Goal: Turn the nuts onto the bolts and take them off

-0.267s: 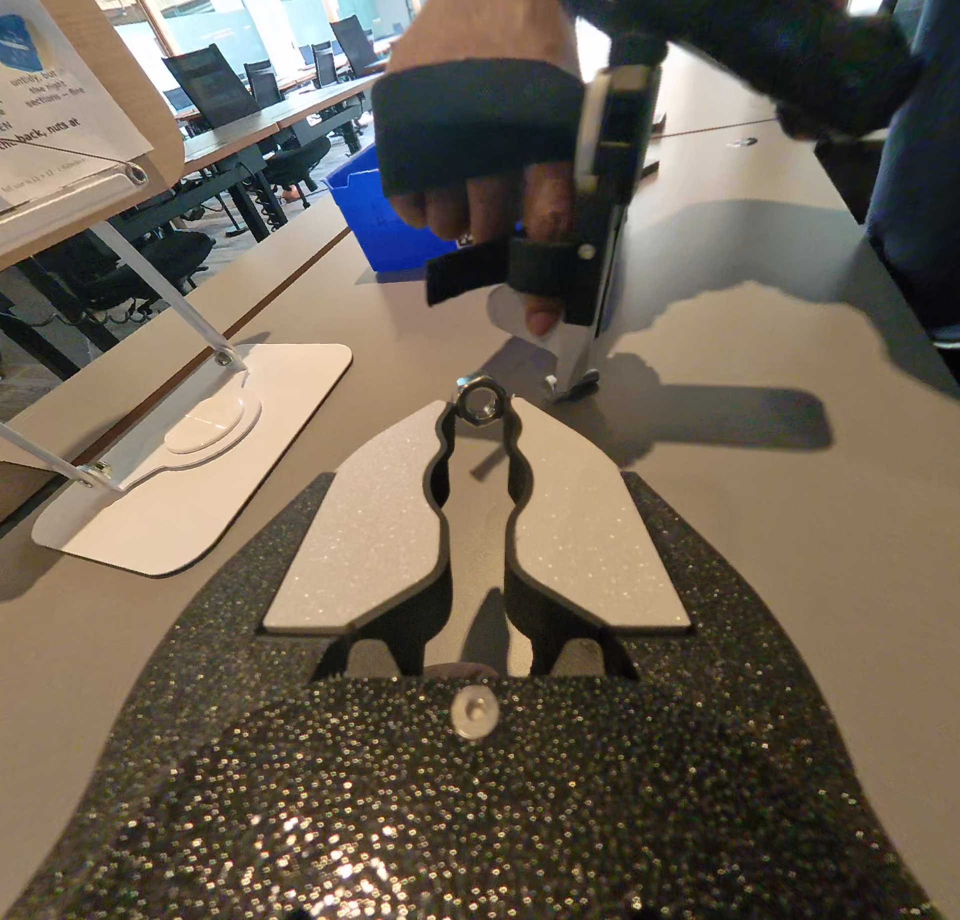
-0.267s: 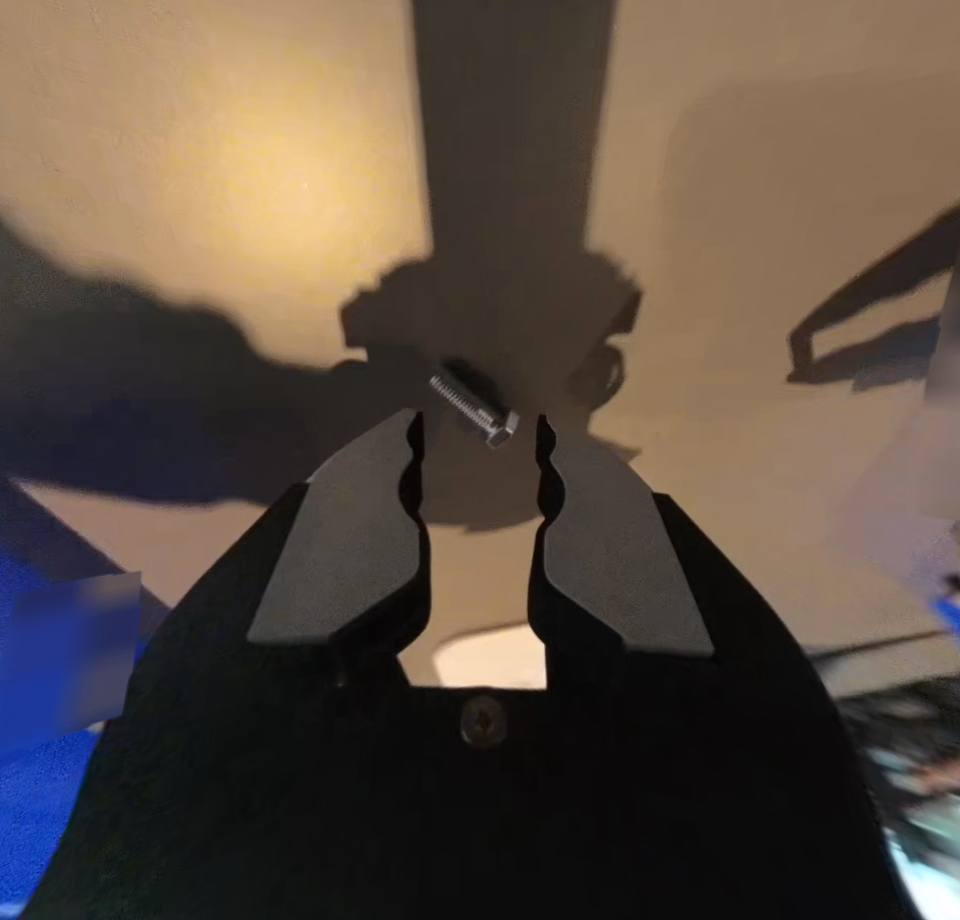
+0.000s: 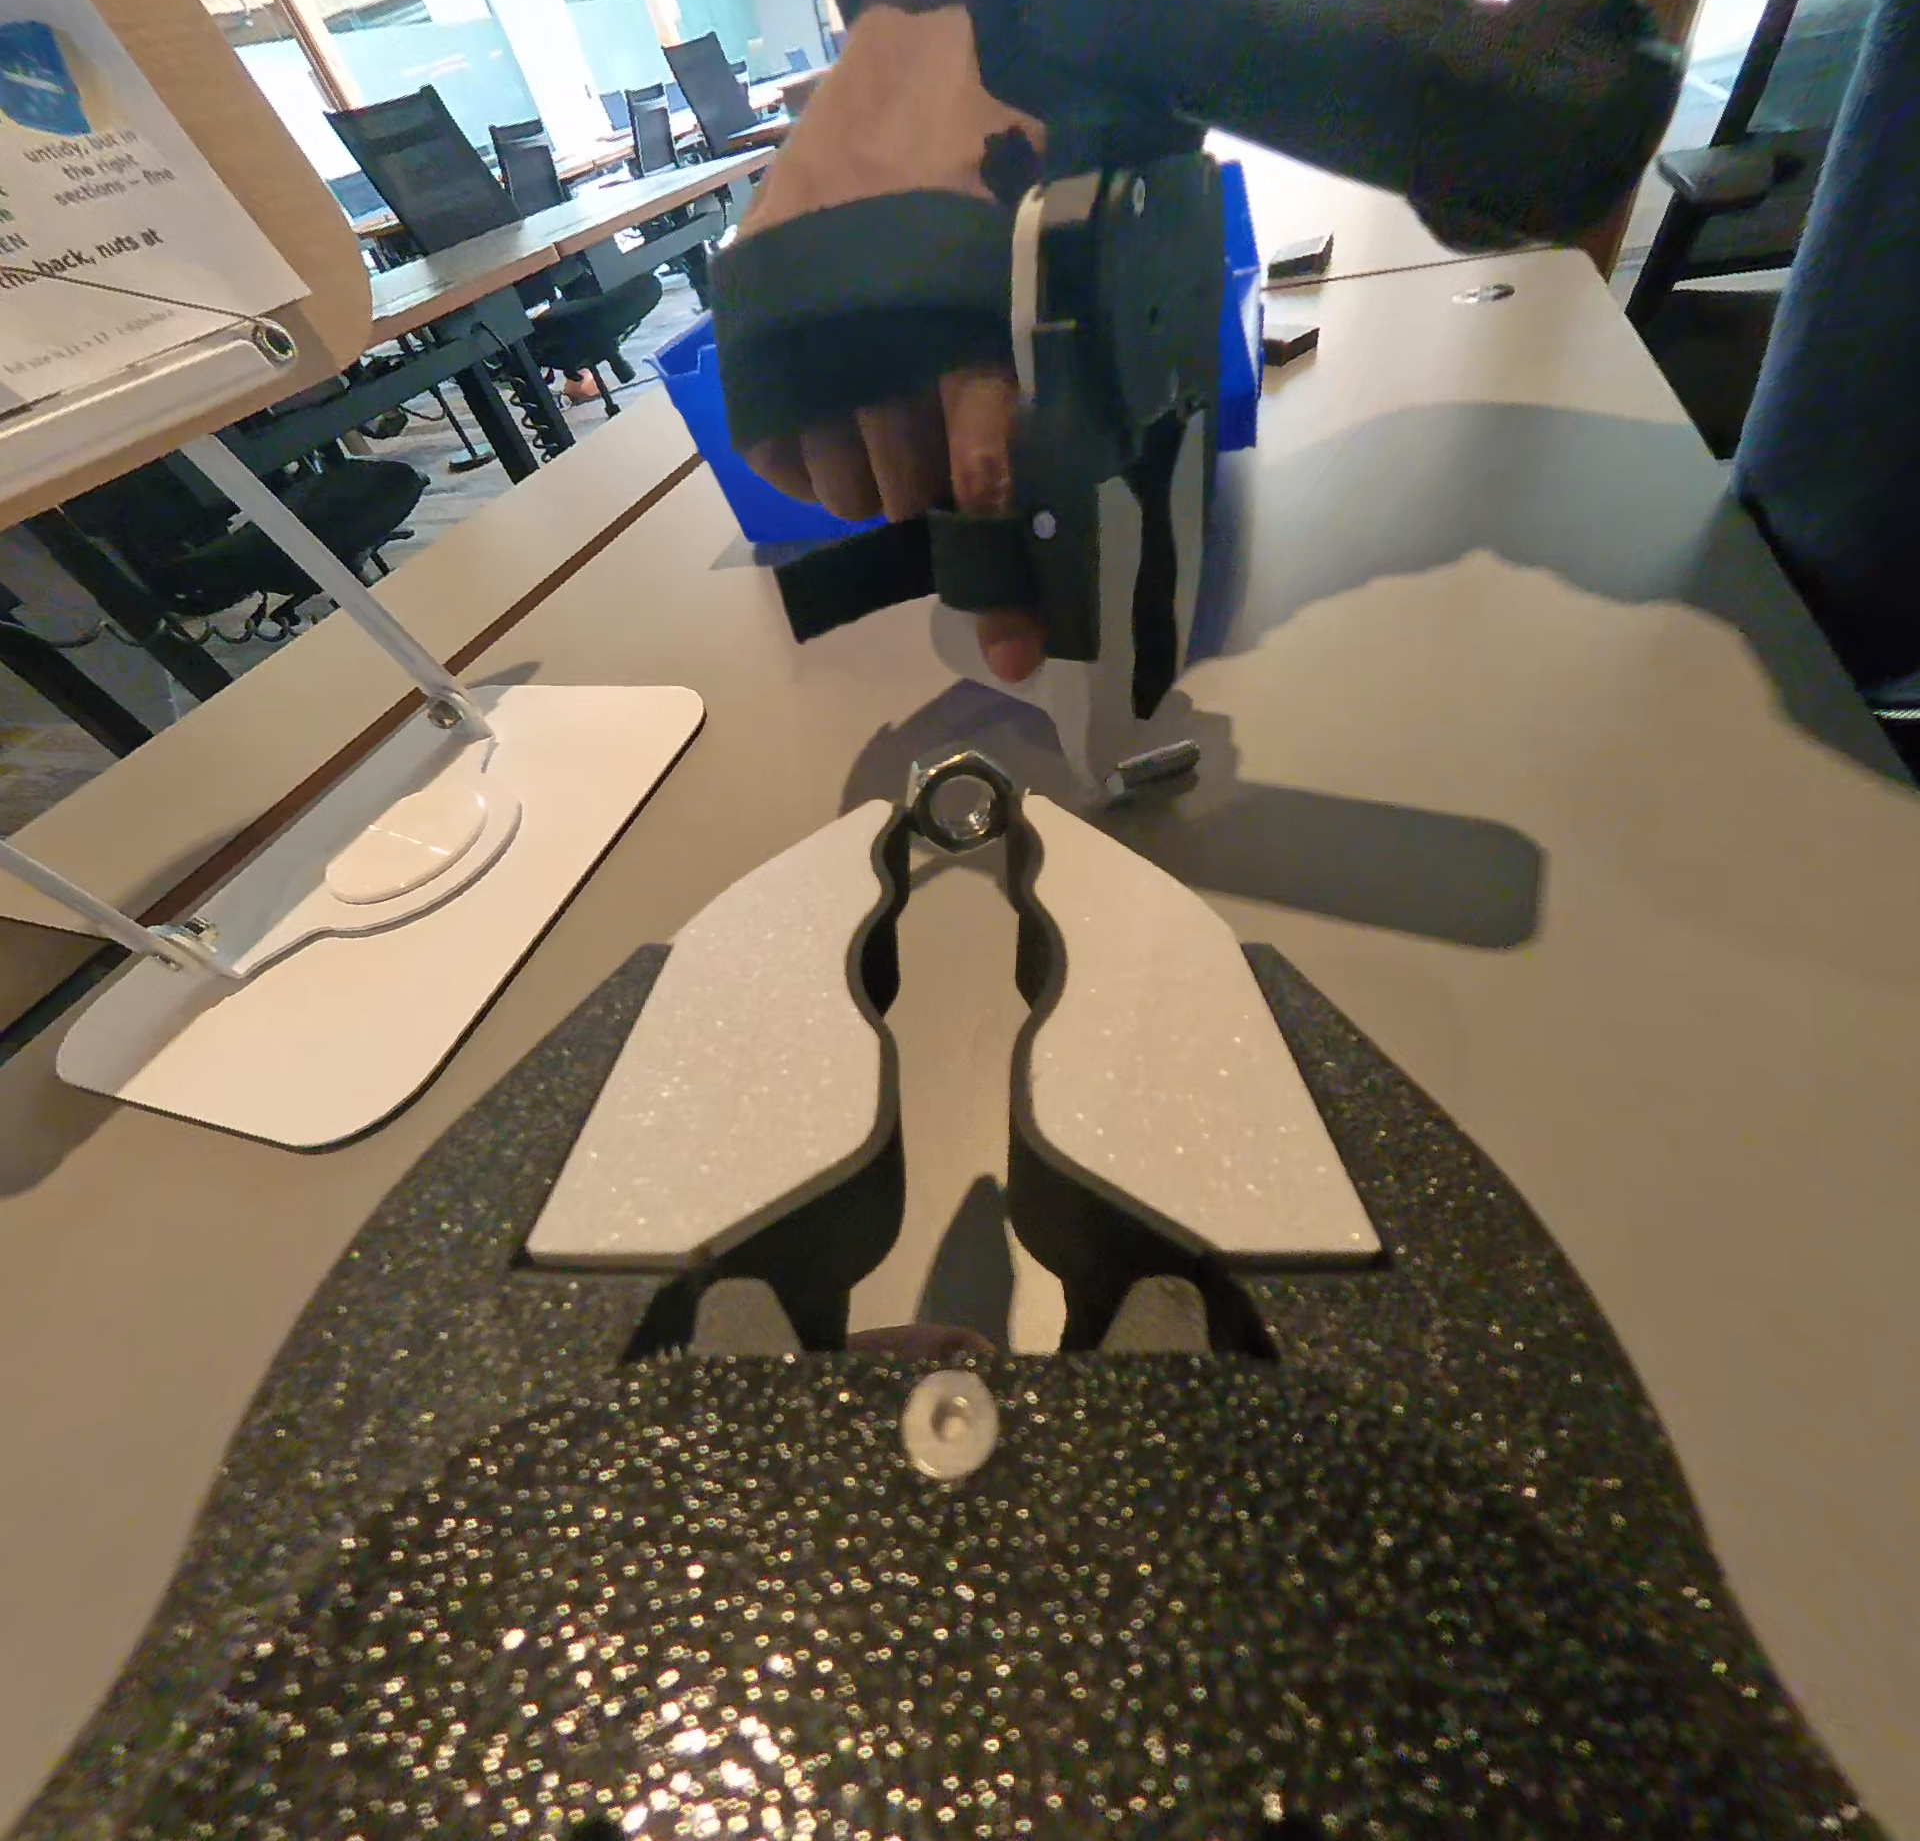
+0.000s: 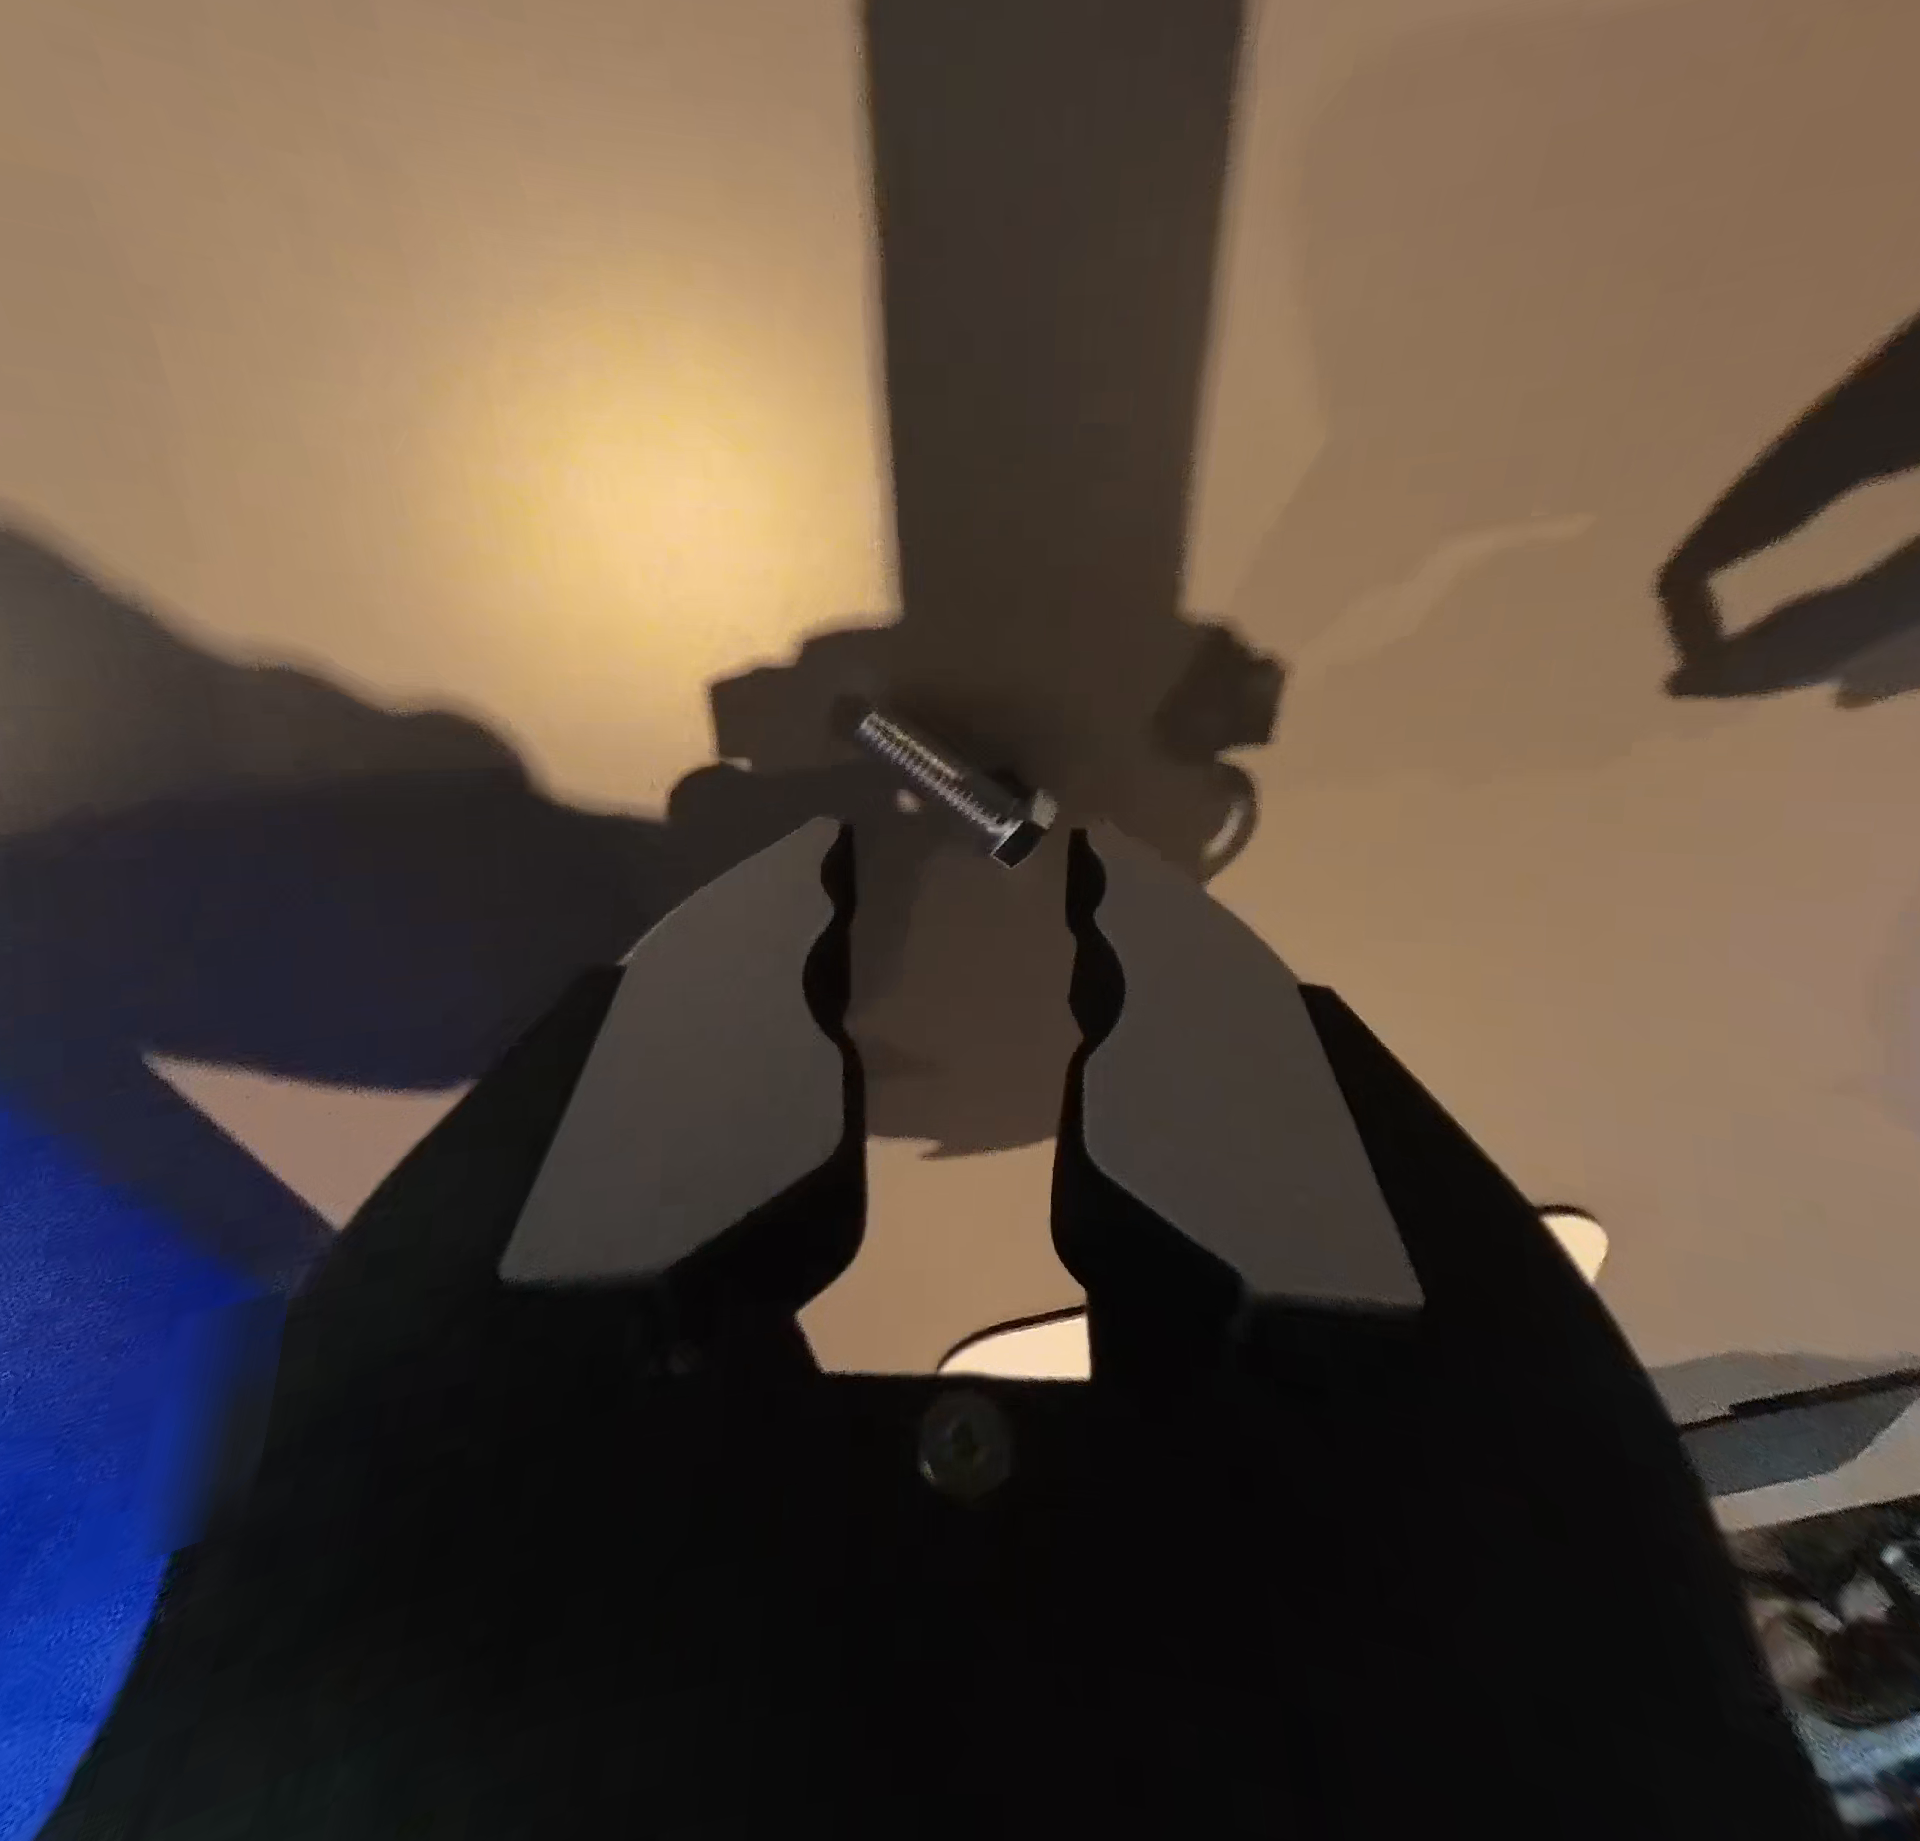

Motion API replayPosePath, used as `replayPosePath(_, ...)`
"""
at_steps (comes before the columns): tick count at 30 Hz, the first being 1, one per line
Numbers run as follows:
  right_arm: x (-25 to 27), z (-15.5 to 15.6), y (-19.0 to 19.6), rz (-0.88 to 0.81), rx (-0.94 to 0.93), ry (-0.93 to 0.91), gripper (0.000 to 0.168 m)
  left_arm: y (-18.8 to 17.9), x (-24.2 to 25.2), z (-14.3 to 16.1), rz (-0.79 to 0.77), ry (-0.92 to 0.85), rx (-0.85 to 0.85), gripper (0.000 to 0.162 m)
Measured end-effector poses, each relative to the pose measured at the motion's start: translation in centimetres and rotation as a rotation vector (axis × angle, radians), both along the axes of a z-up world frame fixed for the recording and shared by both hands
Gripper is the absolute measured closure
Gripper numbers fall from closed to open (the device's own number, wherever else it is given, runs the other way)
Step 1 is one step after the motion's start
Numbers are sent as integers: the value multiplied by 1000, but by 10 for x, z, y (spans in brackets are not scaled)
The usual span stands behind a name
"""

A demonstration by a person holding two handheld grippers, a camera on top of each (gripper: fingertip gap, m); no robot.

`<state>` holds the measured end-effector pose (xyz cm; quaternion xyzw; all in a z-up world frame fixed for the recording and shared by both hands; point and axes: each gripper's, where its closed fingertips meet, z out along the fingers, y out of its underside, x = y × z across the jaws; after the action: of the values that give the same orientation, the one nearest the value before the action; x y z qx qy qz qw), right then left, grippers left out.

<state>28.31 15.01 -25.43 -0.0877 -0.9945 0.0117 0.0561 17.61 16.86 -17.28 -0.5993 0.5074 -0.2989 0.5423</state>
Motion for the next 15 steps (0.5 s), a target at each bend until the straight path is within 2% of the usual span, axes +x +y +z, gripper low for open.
replayPosePath(7, -6, -3, -1, 112, 45, -28, 135, 2, -3, 2, 8, -13, -5, 145)
replayPosePath(15, -6, -10, 4, 80, 44, -45, 145, 1, -2, 2, 2, -14, -9, 145)
